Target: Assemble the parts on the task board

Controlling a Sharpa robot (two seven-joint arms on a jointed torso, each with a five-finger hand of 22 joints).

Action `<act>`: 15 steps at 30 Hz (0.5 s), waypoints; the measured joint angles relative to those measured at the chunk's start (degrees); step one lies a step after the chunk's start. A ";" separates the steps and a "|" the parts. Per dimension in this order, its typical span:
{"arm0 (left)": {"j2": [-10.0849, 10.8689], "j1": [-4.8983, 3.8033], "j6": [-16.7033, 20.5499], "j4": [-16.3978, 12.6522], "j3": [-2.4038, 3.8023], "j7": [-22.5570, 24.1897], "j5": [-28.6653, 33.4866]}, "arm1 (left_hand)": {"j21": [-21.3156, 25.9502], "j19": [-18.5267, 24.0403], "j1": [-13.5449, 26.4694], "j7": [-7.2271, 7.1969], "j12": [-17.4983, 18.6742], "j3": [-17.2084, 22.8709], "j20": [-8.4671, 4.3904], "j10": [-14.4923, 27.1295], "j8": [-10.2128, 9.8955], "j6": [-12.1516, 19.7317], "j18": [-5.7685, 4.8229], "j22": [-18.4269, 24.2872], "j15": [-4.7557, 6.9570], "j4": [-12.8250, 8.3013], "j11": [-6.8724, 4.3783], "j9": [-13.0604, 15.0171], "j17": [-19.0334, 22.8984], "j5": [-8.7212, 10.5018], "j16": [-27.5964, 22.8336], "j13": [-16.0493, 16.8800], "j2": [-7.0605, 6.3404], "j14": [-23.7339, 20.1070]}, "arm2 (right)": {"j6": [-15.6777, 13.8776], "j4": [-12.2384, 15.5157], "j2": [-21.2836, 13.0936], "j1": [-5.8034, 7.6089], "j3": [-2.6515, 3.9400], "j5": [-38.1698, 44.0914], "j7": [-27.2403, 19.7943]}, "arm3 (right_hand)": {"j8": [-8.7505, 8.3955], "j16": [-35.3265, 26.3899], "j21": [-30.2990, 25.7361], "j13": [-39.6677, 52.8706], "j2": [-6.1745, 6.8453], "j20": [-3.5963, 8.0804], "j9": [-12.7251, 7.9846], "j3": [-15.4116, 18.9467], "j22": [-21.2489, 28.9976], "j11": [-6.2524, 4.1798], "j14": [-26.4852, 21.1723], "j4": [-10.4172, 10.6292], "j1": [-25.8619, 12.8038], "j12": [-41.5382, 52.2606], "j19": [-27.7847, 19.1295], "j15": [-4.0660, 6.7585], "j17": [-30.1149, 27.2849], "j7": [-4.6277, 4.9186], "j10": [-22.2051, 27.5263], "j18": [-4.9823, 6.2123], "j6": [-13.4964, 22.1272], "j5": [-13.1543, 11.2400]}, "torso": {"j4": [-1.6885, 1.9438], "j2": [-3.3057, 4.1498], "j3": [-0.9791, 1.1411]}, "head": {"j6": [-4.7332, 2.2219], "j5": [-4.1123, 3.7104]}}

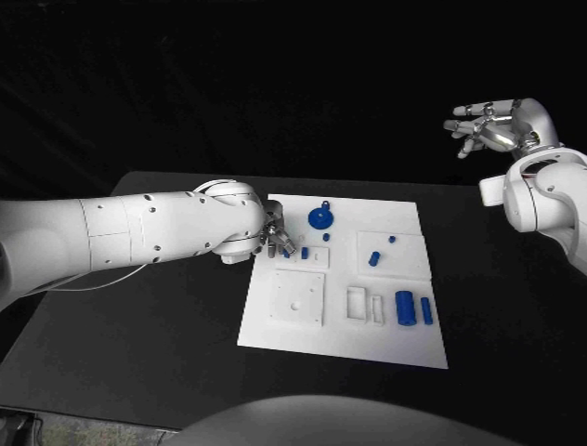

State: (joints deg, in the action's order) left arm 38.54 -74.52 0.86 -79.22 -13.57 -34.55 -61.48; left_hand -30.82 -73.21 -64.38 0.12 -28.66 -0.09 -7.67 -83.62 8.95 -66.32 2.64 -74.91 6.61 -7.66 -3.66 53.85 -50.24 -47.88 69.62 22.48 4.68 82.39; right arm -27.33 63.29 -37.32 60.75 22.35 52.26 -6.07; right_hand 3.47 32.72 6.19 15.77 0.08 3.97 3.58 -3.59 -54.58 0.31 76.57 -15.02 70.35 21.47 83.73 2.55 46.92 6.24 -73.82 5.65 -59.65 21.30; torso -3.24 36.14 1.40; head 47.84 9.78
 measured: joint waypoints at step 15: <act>-0.65 0.41 -0.01 0.72 0.03 -0.28 -0.07 | 0.00 0.00 0.00 0.29 0.00 0.16 0.00 -0.09 -1.02 -0.31 0.00 0.00 0.00 0.15 0.11 -2.52 0.40 1.93 -0.62 -0.01 0.00 0.00 | 0.05 0.00 0.03 -0.19 0.00 -0.01 0.00 | 0.00 0.00 0.00 0.01 0.00 0.00 0.00 -0.16 0.00 0.00 0.00 -0.16 0.00 0.00 0.00 0.00 0.01 0.10 0.00 0.00 -0.21 0.00 | 0.01 -0.03 0.03 | 0.21 -0.18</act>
State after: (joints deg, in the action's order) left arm 37.89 -74.11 0.85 -78.51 -13.54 -34.82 -61.56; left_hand -30.82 -73.21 -64.38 0.41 -28.67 0.07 -7.67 -83.71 7.93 -66.63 2.64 -74.90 6.61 -7.50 -3.55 51.33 -49.85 -45.95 69.00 22.47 4.68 82.39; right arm -27.28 63.28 -37.29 60.56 22.35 52.25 -6.07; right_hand 3.47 32.72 6.19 15.78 0.08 3.97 3.58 -3.75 -54.58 0.31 76.56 -15.18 70.35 21.47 83.73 2.55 46.93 6.34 -73.82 5.65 -59.86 21.30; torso -3.24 36.11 1.43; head 48.05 9.60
